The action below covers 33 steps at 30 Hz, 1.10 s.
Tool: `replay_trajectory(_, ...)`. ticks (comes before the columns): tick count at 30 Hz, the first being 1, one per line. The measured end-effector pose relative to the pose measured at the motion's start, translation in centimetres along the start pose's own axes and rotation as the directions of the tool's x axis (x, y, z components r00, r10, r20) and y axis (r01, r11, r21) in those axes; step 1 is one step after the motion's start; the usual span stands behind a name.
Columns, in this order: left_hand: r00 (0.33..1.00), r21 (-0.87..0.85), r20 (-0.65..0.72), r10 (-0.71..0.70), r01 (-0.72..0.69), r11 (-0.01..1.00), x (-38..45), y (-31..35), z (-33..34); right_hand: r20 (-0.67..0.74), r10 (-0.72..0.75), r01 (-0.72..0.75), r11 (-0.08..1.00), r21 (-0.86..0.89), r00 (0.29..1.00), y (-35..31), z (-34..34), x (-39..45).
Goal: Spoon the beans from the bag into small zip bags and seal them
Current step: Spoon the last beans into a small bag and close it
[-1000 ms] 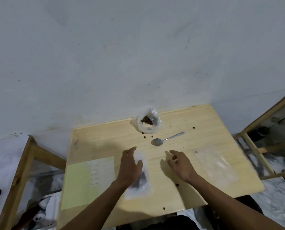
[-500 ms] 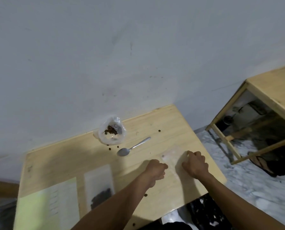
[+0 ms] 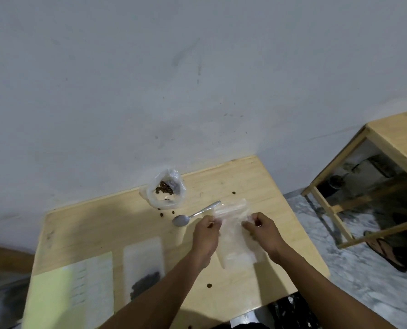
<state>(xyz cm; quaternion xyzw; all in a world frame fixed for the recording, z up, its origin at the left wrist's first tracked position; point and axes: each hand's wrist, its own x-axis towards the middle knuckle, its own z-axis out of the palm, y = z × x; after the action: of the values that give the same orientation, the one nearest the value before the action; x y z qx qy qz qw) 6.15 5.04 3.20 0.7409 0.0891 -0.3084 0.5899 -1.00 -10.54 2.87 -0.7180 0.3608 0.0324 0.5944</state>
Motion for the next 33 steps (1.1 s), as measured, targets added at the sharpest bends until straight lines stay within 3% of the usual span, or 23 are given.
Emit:
replay_trajectory(3, 0.978, 0.112, -0.028, 0.206, -0.202, 0.973, -0.2, 2.3, -3.6, 0.089, -0.098, 0.087, 0.99, 0.113, 0.991, -3.9, 1.4, -0.9)
replay_trajectory(6, 0.928, 0.224, 0.03, 0.371, -0.368, 0.902, -0.3, 4.3, -7.6, 0.14, -0.163, 0.127, 0.964, 0.233, 0.977, -7.9, 2.7, -1.6)
replay_trajectory(9, 0.877, 0.323, 0.074, 0.475, -0.471, 0.821, -0.9, 6.4, -11.2, 0.262, -0.207, 0.159, 0.969, 0.19, 0.943, -11.6, 4.1, -2.1)
replay_trajectory(11, 0.832, 0.375, 0.024, 0.555, -0.522, 0.766, -1.2, 7.5, -13.2, 0.371, -0.246, 0.212, 0.968, 0.132, 0.895, -13.7, 5.2, -2.5)
replay_trajectory(16, 0.797, 0.481, -0.134, 0.589, -0.468, 0.742, -1.8, 9.7, -16.9, 0.516, -0.361, 0.364, 0.926, 0.101, 0.776, -17.2, 8.8, -4.2)
replay_trajectory(20, 0.787, 0.503, -0.208, 0.58, -0.423, 0.754, -3.2, 10.3, -19.5, 0.546, -0.391, 0.377, 0.915, 0.144, 0.741, -18.4, 11.5, -5.1)
replay_trajectory(23, 0.811, 0.422, -0.254, 0.527, -0.397, 0.815, -4.2, 10.4, -21.0, 0.541, -0.395, 0.382, 0.913, 0.142, 0.742, -18.8, 13.2, -5.7)
replay_trajectory(27, 0.811, 0.311, -0.314, 0.493, -0.403, 0.861, -5.0, 10.1, -22.3, 0.422, -0.512, 0.548, 0.836, 0.042, 0.748, -19.1, 15.0, -6.7)
replay_trajectory(30, 0.89, 0.022, -0.284, 0.356, -0.365, 0.931, -6.2, 10.0, -22.1, 0.346, -0.594, 0.642, 0.766, -0.035, 0.726, -19.2, 16.4, -7.4)
replay_trajectory(33, 0.955, -0.233, -0.201, 0.217, -0.262, 0.936, -7.0, 10.2, -21.5, 0.346, -0.621, 0.677, 0.733, -0.064, 0.704, -18.9, 17.4, -7.8)
